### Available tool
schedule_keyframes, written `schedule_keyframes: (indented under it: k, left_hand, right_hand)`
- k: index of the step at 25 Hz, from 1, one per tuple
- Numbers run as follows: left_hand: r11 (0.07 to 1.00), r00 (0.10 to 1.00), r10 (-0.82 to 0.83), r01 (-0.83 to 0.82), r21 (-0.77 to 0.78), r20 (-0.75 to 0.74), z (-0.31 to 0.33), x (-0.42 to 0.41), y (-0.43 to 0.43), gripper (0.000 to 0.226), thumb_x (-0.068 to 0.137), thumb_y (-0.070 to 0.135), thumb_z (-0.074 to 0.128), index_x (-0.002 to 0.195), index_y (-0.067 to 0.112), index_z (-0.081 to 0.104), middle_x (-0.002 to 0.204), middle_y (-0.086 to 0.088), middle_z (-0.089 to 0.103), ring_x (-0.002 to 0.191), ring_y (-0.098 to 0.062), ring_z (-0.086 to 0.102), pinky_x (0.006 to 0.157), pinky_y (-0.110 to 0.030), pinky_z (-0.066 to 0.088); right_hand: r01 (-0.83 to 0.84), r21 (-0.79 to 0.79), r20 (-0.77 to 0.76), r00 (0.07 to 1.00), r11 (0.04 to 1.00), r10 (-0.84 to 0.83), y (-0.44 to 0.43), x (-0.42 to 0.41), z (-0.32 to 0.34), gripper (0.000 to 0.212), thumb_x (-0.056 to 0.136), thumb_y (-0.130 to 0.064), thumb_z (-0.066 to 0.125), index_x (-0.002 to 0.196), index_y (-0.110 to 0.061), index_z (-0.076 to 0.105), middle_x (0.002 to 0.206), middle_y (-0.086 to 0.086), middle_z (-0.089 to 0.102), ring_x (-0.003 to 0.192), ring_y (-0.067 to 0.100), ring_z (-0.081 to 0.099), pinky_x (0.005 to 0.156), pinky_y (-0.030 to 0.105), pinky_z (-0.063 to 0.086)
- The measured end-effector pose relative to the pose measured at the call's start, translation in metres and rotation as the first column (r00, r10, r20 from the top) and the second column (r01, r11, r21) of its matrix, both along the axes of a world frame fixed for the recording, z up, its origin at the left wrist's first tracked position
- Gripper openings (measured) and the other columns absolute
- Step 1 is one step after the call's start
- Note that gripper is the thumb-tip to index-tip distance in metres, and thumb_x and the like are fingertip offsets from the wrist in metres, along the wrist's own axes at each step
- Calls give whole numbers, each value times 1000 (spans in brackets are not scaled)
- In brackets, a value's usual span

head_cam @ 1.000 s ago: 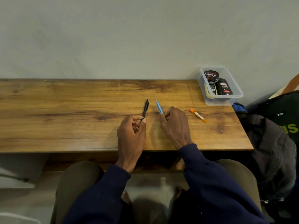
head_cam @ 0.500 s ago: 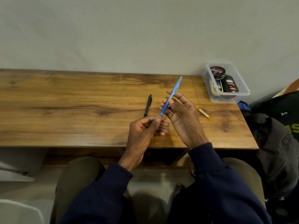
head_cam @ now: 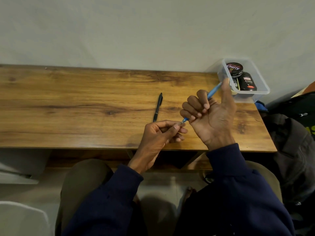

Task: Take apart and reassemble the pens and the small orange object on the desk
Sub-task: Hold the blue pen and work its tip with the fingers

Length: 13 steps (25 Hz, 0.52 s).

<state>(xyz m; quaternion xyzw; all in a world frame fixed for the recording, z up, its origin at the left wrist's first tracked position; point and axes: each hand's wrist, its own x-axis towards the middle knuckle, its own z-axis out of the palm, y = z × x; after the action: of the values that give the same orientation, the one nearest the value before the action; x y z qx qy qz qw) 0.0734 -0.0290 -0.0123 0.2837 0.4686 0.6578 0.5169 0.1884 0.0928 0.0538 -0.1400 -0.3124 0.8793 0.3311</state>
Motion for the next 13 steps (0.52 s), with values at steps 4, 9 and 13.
schedule_keyframes:
  k: [4, 9, 13]
  left_hand:
    - [996, 991, -94, 94, 4, 90, 0, -2, 2, 22, 99, 0, 60, 116, -4, 73, 107, -25, 77, 85, -22, 74, 78, -27, 60]
    - [995, 992, -95, 97, -16, 82, 1, 0, 2, 25, 99, -3, 56, 116, -4, 73, 107, -24, 77, 83, -21, 75, 77, -26, 60]
    - [996, 991, -88, 89, -1, 100, 1, -1, 1, 27, 98, -7, 54, 116, -3, 74, 107, -24, 77, 81, -21, 75, 76, -25, 61]
  right_hand:
    - [-2, -125, -44, 999, 992, -4, 14, 8, -3, 70, 101, -60, 26, 48, -15, 35, 49, -4, 17, 49, 11, 17, 51, 29, 18]
    - [29, -130, -35, 999, 991, -34, 12, 9, -5, 65, 95, -67, 39, 53, -17, 33, 50, -5, 19, 50, 11, 17, 52, 29, 18]
    - [71, -155, 2, 997, 985, -72, 11, 8, -3, 63, 93, -64, 39, 52, -17, 31, 50, -5, 16, 50, 11, 16, 53, 29, 15]
